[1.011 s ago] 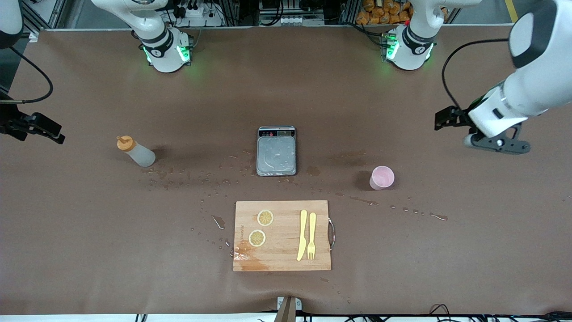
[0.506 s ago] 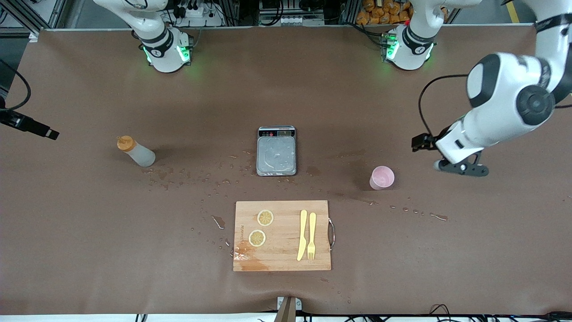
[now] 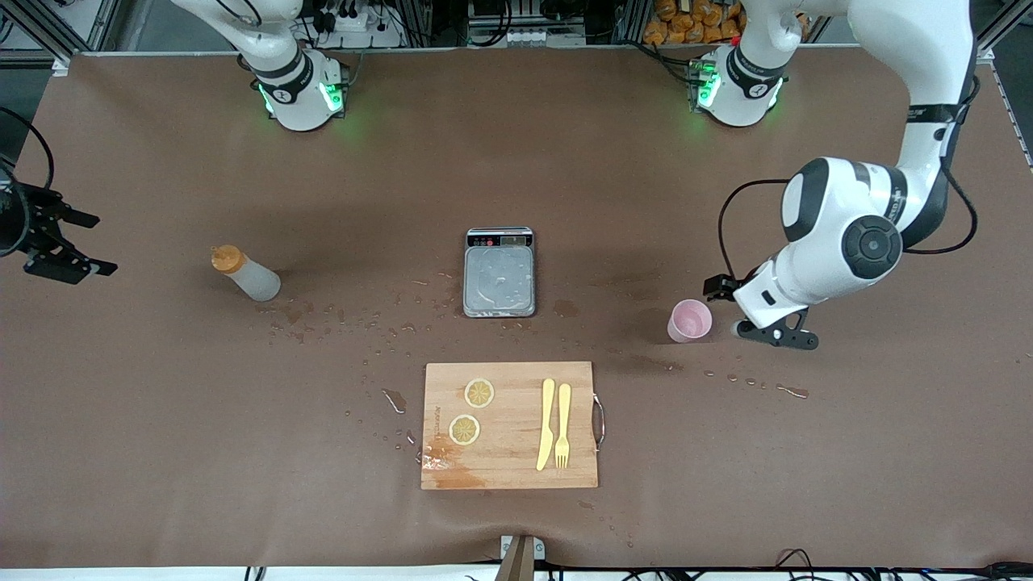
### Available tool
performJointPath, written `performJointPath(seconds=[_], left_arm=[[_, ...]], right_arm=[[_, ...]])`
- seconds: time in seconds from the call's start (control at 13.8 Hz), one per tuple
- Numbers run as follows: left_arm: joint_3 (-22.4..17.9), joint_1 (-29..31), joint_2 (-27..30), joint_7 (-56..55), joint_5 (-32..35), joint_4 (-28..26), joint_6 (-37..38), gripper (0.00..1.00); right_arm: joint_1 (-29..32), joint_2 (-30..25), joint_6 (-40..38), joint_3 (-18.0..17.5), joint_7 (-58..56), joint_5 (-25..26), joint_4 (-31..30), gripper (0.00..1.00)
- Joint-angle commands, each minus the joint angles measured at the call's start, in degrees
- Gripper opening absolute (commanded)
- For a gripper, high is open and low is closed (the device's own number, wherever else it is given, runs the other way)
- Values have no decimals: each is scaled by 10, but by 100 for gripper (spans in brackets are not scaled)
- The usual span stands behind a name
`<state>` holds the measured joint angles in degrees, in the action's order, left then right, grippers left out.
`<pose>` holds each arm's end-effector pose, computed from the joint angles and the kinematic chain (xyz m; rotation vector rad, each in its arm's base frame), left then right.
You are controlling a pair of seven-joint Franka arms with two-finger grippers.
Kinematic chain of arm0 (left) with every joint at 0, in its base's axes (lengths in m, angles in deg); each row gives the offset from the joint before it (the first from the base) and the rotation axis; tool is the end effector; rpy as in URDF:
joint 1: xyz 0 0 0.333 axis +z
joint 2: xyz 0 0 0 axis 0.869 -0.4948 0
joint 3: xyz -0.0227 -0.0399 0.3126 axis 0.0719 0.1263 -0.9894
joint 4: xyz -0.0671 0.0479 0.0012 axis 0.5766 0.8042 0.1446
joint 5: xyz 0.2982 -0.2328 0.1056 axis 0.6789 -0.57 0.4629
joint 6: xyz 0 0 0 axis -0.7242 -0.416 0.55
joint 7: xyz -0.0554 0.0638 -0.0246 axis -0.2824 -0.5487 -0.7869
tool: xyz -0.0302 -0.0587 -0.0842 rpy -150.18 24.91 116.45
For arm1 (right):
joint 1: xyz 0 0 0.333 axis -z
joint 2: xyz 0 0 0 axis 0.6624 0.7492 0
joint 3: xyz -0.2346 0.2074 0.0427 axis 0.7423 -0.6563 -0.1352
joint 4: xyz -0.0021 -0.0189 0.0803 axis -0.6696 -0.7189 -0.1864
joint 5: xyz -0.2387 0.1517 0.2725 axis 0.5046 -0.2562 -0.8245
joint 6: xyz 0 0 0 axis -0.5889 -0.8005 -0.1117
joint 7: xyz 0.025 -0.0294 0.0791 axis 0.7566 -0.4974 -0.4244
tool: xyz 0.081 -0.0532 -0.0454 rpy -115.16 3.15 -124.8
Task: Add sauce to pink cup with both arms
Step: 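Grasp the pink cup with the left gripper while the right gripper grasps the bottle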
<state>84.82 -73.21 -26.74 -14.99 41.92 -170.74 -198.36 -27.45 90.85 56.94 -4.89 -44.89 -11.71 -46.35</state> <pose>0.5912 -0.1472 0.3214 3.0463 -0.3017 -0.1593 0.5560 -0.1594 0.4981 -2.4093 1.4938 0.4867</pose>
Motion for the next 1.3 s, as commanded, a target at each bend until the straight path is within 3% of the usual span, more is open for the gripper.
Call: performJointPath(seconds=[0.0, 0.22, 0.51, 0.58, 0.65, 0.72, 0.79, 0.94, 1.08, 1.23], left_arm=[[0, -4, -28, -3, -8, -5, -48, 100], [0, -5, -57, 4, -7, -3, -61, 100], [0, -8, -80, 5, -8, 1, -64, 100], [0, -16, -87, -1, -8, 2, -68, 92], [0, -20, -91, -5, -9, 2, -68, 55], [0, -20, -97, -4, -10, 3, -68, 8], [0, -20, -98, -4, -8, 3, -68, 0], [0, -20, -98, -4, -6, 5, -68, 0], [0, -20, -98, -4, -6, 6, -71, 0], [0, -20, -98, -4, -6, 9, -72, 0]], right_arm=[[78, 46, -32, -8, 12, -82, 9, 100], [88, 76, -35, -8, 16, -99, 0, 100], [120, 125, -35, -8, 34, -174, -36, 100], [124, 140, -37, -8, 35, -189, -40, 100], [133, 152, -37, -8, 34, -193, -52, 100], [138, 158, -36, -9, 34, -199, -64, 100], [139, 175, -37, -8, 34, -210, -66, 100], [142, 204, -35, -9, 33, -222, -66, 100], [142, 237, -36, -9, 31, -274, -66, 100], [143, 261, -43, -9, 30, -293, -65, 100]])
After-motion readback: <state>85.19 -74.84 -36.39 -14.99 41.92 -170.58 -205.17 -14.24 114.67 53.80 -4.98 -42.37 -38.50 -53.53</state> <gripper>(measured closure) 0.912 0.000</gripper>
